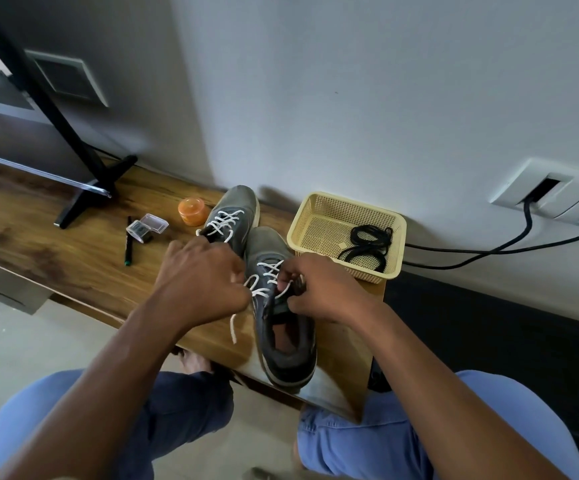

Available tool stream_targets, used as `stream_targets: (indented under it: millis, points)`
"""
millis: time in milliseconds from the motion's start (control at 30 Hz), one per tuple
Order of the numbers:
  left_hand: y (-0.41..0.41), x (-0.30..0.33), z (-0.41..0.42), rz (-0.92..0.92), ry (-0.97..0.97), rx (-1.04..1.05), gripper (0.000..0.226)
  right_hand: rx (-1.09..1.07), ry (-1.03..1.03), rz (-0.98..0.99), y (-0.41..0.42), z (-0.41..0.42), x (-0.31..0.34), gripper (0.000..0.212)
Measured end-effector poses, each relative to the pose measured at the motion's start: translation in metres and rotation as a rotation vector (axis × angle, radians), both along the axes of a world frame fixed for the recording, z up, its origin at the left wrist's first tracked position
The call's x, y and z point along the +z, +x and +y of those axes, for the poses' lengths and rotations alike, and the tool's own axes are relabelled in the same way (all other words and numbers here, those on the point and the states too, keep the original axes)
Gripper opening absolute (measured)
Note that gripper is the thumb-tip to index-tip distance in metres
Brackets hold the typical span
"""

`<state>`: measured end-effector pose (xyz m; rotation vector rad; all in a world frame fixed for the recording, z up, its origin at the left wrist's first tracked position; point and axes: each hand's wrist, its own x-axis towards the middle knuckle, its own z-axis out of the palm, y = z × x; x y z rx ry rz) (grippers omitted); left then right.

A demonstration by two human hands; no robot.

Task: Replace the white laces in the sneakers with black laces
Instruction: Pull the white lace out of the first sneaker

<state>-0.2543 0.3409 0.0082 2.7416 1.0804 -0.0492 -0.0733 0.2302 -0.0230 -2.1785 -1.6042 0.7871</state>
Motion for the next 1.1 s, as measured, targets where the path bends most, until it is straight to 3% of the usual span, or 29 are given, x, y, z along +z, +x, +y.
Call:
stream_targets:
  millis: [133,233,300,433,567,600,667,833,900,1033,1100]
  points:
    - [0.011,-0.007,-0.011,-0.012,-0.146,-0.104,0.053,0.071,0.033,-0.143,-0.010,0.001,-0.003,0.028]
    - [0.020,-0.018,-0.019,-0.005,-0.124,-0.055,0.045,0.092,0.132,-0.267,-0.013,0.001,-0.006,0.024]
    - [0.022,-0.024,-0.017,-0.063,-0.127,0.010,0.037,0.064,0.184,-0.234,-0.013,0.001,-0.007,0.021]
    - [0.018,-0.031,-0.012,-0.118,-0.200,0.114,0.035,-0.207,0.195,0.139,-0.005,-0.001,-0.010,0.010]
    - [0.018,-0.029,-0.010,-0.121,-0.202,0.136,0.040,-0.657,0.114,0.768,0.006,-0.004,-0.007,0.015]
    - [0.018,-0.029,-0.011,-0.124,-0.209,0.139,0.039,-0.664,0.092,0.770,0.006,-0.003,-0.009,0.014]
    - [0.019,-0.030,-0.011,-0.128,-0.223,0.135,0.036,-0.525,0.119,0.526,0.007,-0.001,-0.015,0.013]
    - [0.017,-0.026,-0.011,-0.146,-0.251,0.131,0.035,-0.035,0.233,0.010,-0.005,-0.001,-0.010,0.034]
    - [0.018,-0.025,-0.011,-0.147,-0.258,0.132,0.035,0.069,0.224,-0.191,-0.010,-0.001,-0.016,0.042]
    - [0.018,-0.026,-0.010,-0.136,-0.282,0.144,0.030,0.053,0.342,-0.236,-0.013,-0.002,-0.026,0.025]
    - [0.017,-0.026,-0.009,-0.122,-0.275,0.151,0.027,-0.061,0.403,-0.141,-0.012,-0.001,-0.025,0.010]
